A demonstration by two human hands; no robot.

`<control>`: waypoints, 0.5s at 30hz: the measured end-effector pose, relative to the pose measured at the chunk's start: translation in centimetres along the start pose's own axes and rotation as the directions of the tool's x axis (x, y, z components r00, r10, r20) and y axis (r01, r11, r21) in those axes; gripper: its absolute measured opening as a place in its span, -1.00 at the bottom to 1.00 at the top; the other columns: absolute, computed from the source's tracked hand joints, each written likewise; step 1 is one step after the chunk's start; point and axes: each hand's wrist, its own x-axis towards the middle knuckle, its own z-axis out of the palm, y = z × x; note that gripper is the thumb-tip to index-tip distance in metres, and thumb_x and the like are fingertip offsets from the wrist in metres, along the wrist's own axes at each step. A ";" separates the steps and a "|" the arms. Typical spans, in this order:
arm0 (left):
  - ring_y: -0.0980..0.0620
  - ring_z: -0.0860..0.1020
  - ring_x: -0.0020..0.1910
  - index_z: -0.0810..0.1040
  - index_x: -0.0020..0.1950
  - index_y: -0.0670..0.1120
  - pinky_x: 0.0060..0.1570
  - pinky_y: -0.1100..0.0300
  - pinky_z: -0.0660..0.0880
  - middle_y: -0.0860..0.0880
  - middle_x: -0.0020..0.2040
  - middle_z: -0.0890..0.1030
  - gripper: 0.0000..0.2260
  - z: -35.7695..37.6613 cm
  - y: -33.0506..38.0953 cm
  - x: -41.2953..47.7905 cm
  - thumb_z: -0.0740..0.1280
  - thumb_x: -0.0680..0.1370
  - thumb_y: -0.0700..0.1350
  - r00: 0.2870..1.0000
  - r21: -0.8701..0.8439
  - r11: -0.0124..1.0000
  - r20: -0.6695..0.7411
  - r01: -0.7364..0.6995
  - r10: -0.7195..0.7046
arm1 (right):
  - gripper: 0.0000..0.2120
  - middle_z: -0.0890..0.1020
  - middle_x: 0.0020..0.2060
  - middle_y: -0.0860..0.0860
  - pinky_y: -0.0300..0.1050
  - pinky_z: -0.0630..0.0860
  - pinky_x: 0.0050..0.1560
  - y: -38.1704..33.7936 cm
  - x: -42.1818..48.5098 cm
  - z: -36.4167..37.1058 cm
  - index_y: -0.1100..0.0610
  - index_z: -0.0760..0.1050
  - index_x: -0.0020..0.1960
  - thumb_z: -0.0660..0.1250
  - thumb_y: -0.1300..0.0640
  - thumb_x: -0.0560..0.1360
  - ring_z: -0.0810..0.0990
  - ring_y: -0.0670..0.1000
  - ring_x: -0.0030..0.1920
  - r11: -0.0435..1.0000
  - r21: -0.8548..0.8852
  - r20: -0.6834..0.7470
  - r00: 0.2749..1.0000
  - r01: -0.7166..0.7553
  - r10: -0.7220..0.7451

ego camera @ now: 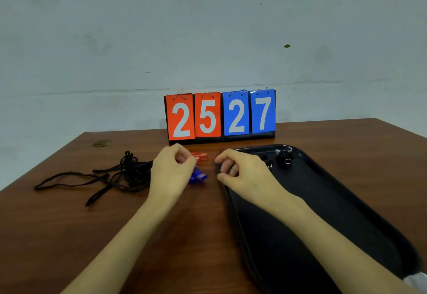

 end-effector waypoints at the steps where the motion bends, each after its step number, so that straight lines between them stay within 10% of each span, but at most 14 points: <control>1: 0.10 0.53 -0.33 0.53 -0.12 -0.05 -0.39 0.28 0.46 -0.02 -0.16 0.56 -0.96 0.1 0.7 -0.3 0.31 0.53 -0.16 0.998 -0.151 0.988 0.055 0.027 -0.019 | -0.67 0.57 -0.11 -0.15 -0.21 0.58 -0.08 -0.1 -0.1 0.1 -0.03 0.46 0.17 0.40 0.08 0.43 0.58 -0.13 -0.19 0.999 0.016 0.014 0.999 0.036 -0.036; 10: 0.01 0.57 -0.31 0.48 0.00 -0.17 -0.27 0.15 0.55 -0.09 -0.30 0.56 -0.92 0.5 1.8 -1.1 0.25 0.57 -0.17 0.940 -0.758 0.592 0.340 0.275 -0.002 | -0.80 0.62 -0.09 -0.13 -0.37 0.51 -0.17 -0.2 -0.1 -0.3 0.01 0.55 0.06 0.41 0.05 0.44 0.58 -0.17 -0.14 0.969 0.239 -0.119 0.989 -0.057 0.088; 15: 0.12 0.54 -0.09 0.51 0.01 0.10 -0.11 0.34 0.48 0.07 -0.04 0.53 -0.81 1.4 0.9 -1.3 0.40 0.47 -0.14 0.966 -0.357 0.933 0.226 -0.039 0.127 | -0.79 0.64 0.00 0.00 -0.16 0.62 -0.03 -0.7 0.2 -0.8 0.10 0.56 0.13 0.33 0.10 0.51 0.61 -0.06 0.03 0.772 0.603 0.036 0.974 -0.201 0.225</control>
